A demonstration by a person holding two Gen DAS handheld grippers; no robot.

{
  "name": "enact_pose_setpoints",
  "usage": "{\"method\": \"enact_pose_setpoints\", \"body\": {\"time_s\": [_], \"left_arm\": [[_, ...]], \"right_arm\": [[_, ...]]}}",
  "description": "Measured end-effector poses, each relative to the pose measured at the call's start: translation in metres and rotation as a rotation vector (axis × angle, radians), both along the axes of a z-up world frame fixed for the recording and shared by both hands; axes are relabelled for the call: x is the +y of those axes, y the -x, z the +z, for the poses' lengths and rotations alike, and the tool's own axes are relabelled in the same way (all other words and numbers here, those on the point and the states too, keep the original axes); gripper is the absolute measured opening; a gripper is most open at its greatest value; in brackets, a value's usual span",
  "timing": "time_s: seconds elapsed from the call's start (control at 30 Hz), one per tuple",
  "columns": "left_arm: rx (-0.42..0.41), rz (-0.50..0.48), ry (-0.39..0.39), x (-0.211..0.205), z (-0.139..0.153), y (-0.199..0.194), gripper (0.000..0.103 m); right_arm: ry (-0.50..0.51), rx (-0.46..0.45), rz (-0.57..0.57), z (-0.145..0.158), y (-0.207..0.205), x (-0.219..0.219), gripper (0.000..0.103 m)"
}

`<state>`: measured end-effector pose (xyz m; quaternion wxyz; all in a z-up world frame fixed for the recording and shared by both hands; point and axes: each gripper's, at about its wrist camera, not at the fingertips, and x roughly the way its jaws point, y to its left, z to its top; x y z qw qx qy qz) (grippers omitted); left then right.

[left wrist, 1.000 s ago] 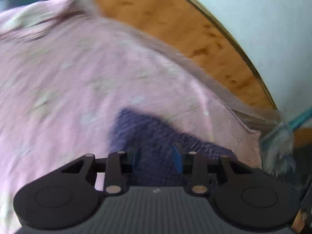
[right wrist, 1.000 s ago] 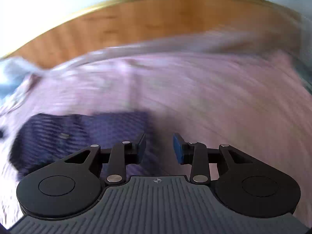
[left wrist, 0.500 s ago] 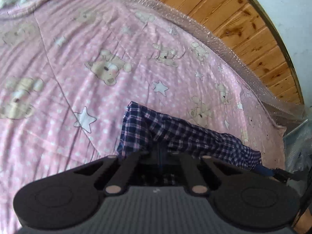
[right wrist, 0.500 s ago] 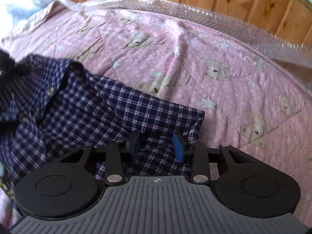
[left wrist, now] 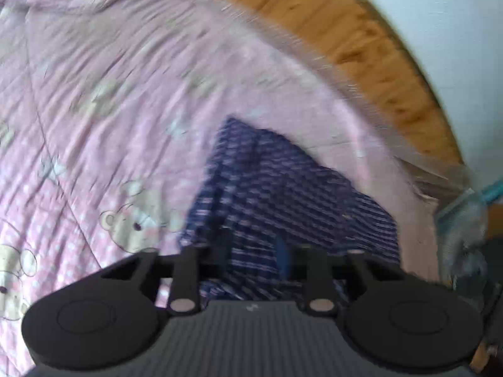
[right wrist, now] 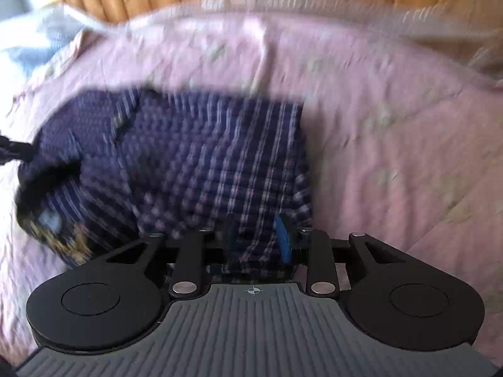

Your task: Fold clothes

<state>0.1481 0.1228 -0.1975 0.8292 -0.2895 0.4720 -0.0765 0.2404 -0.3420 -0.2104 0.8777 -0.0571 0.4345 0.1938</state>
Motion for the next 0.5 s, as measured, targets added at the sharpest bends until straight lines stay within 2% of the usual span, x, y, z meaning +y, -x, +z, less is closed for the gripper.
{"method": "enact_pose_setpoints", "body": {"time_s": [0.07,0.1,0.13,0.2,0.23,0.3,0.37,0.4,0.47,0.5], "left_arm": [[0.046,-0.03,-0.011,-0.009,-0.017,0.004,0.036],[0.075,-0.049,-0.038,-0.016,-0.031,0.005,0.034],[0.046,-0.053,-0.063,-0.019,-0.035,0.009,0.029],[0.071,-0.012,-0.035,-0.015,-0.033,0.013,0.028],[0.094,0.011,-0.015,-0.012,-0.026,0.014,0.028],[0.038,0.015,-0.003,-0.009,-0.003,0.019,0.036],[-0.019,0.029,-0.061,-0.009,0.017,0.021,0.052],[-0.028,0.056,-0.101,-0.007,0.021,0.02,0.055],[0.004,0.144,-0.152,0.003,0.016,0.018,0.061],[0.027,0.182,-0.148,0.007,0.01,0.018,0.061]], "right_arm": [[-0.002,-0.03,0.046,0.007,0.013,0.005,0.033],[0.004,-0.007,0.059,-0.001,0.017,0.008,0.033],[0.007,0.018,0.061,-0.014,0.021,0.007,0.033],[-0.003,0.038,0.05,-0.038,0.03,0.0,0.034],[-0.016,0.046,0.037,-0.038,0.032,-0.004,0.033],[-0.009,0.092,-0.024,-0.024,0.029,-0.005,0.033],[-0.027,0.026,-0.005,-0.001,0.036,0.002,0.034],[-0.038,-0.016,0.014,0.011,0.04,0.008,0.039],[-0.063,-0.061,0.066,0.022,0.04,0.026,0.053],[-0.074,-0.063,0.104,0.02,0.039,0.04,0.054]]}}
